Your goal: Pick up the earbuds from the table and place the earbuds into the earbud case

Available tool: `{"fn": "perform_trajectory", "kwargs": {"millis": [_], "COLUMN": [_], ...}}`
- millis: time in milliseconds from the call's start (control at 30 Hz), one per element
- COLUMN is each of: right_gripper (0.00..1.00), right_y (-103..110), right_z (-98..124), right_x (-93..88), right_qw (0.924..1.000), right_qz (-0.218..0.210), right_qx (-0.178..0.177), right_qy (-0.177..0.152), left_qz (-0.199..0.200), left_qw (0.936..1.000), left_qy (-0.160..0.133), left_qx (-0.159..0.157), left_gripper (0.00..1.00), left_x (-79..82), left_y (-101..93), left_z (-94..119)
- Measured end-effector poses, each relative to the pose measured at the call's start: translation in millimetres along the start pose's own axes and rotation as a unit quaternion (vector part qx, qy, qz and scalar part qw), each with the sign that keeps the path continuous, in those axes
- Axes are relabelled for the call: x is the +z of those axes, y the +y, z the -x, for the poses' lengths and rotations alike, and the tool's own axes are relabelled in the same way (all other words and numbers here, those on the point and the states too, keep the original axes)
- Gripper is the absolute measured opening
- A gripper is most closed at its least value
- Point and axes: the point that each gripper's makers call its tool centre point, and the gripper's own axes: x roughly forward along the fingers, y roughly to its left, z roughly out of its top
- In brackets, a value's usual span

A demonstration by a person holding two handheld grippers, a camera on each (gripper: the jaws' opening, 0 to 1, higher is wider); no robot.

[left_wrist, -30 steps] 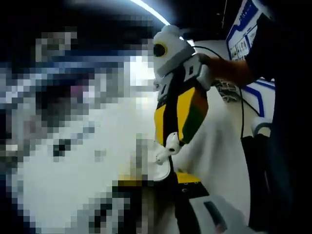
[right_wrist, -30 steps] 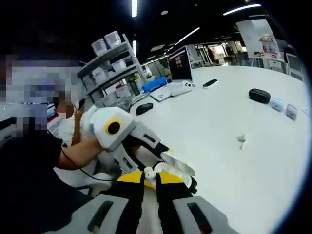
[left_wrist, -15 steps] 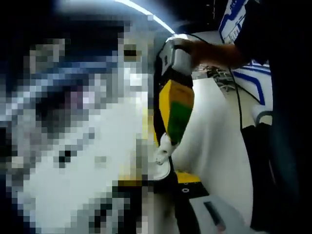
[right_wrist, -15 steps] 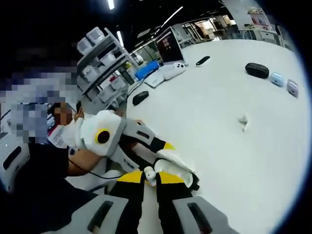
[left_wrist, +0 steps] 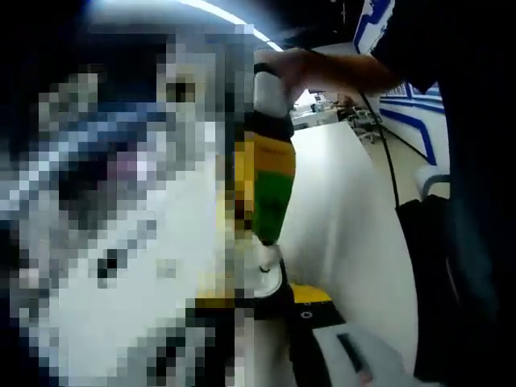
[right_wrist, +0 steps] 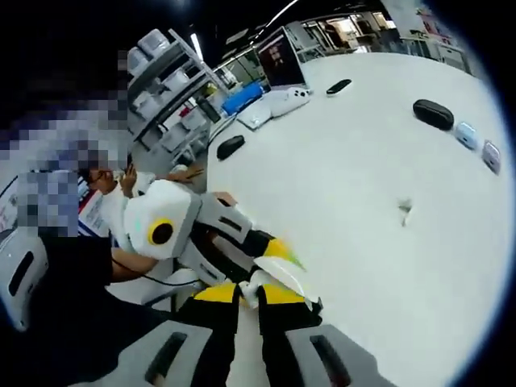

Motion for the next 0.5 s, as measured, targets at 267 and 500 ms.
{"fn": "perform_trajectory", "kwargs": {"millis": [267, 500], "right_gripper": [0.01, 0.01], "right_y": [-11, -3], "right_z": [-1, 5], "right_x": [2.9, 8.5], "right_qw": [0.9973, 0.9967], "right_qz": [0.053, 0.066], "right_qx": [-0.049, -0.046], "right_qy": [0.014, -0.01], "left_qz": [0.035, 0.051], "left_qw": [0.9993, 0.9985], "left_qy": [-0.015, -0.022], "left_qx": [-0.004, -0.007], "left_gripper": [0.24, 0.24], "left_x": [-1.5, -1.6], "left_y": [0.3, 0.2], "left_z": [1, 0]}}
